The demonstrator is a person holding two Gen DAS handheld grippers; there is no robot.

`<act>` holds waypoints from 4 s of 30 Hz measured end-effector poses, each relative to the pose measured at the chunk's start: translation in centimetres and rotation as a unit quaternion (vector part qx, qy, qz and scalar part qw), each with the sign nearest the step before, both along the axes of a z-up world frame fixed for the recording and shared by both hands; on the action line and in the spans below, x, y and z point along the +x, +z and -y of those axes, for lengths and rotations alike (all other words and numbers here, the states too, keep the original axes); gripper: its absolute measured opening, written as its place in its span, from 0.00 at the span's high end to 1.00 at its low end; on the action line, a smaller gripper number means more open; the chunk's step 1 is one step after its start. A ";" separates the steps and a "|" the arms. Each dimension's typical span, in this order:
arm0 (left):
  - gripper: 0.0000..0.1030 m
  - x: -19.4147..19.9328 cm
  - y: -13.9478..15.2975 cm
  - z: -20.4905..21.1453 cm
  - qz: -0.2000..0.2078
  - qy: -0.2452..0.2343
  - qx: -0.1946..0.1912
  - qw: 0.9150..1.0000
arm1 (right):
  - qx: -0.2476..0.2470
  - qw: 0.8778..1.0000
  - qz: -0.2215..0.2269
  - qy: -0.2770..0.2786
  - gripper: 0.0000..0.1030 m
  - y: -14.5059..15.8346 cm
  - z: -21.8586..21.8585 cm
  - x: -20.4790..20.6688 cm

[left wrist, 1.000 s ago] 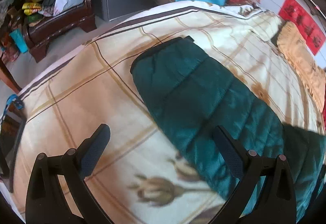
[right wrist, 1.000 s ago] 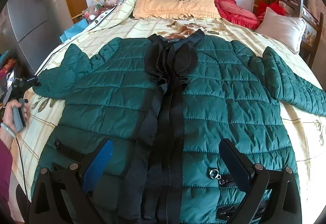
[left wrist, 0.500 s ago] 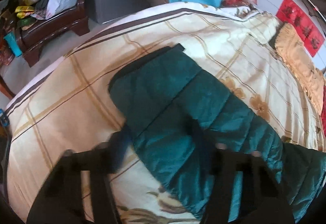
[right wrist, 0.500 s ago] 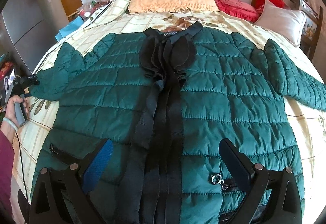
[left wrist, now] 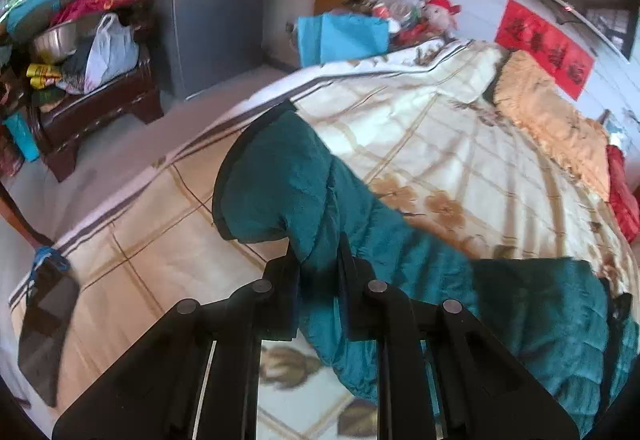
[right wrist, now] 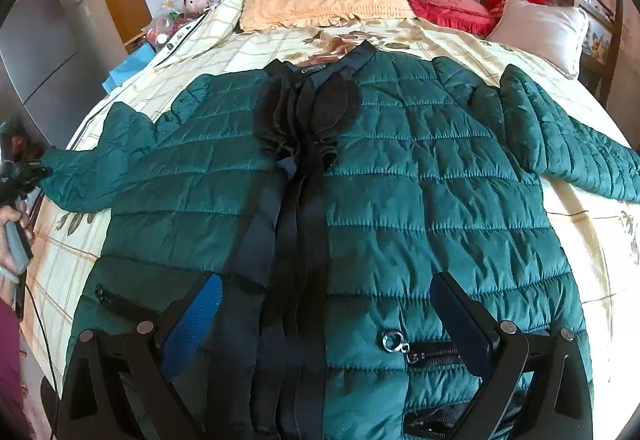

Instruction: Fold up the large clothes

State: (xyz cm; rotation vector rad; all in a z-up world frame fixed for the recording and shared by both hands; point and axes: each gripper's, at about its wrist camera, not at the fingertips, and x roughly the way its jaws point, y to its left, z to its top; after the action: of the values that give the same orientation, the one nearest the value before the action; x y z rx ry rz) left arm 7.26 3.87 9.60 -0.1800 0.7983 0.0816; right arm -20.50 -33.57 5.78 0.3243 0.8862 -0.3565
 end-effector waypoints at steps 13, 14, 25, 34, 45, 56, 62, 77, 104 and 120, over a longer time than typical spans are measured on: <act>0.87 -6.4 7.9 5.2 0.064 -0.088 -0.018 0.994 | 0.011 1.000 0.014 0.000 0.00 0.4 0.0 -2.0; 0.87 -6.9 8.2 5.9 0.065 -0.097 -0.018 0.993 | 0.014 1.000 0.014 0.000 0.00 0.5 0.0 -2.1; 0.87 -11.7 9.2 15.5 0.062 -0.203 -0.029 0.977 | 0.020 0.999 0.031 -0.006 0.00 1.3 0.5 -3.6; 0.88 -13.7 7.5 23.1 0.037 -0.260 -0.026 0.964 | 0.020 0.999 0.043 -0.007 0.00 1.9 1.1 -4.6; 0.89 -15.4 4.4 31.6 -0.006 -0.312 -0.021 0.950 | 0.033 0.997 0.064 -0.029 0.00 2.5 3.4 -6.3; 0.89 -19.0 2.8 39.0 -0.033 -0.385 -0.027 0.922 | 0.052 0.994 0.075 -0.068 0.00 1.8 6.8 -8.5; 0.90 -20.3 0.9 42.1 -0.052 -0.416 -0.024 0.908 | 0.055 0.993 0.072 -0.078 0.00 1.4 7.5 -9.1; 0.60 -20.3 -1.9 42.2 -0.098 -0.463 -0.084 0.877 | 0.042 0.993 0.079 -0.074 0.00 1.6 7.5 -9.6; 0.41 -12.3 0.6 20.8 -0.025 -0.243 0.007 0.970 | 0.105 0.992 0.053 -0.052 0.00 -0.2 11.2 3.6; 0.41 -11.0 -0.8 21.4 -0.040 -0.243 0.011 0.969 | 0.043 0.995 0.081 -0.026 0.85 0.3 10.9 6.4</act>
State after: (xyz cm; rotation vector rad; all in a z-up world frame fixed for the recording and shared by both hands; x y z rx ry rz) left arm -3.73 -17.57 8.84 0.0443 0.9023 -0.3669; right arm -14.09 -44.49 6.06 0.4497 0.7362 -0.3363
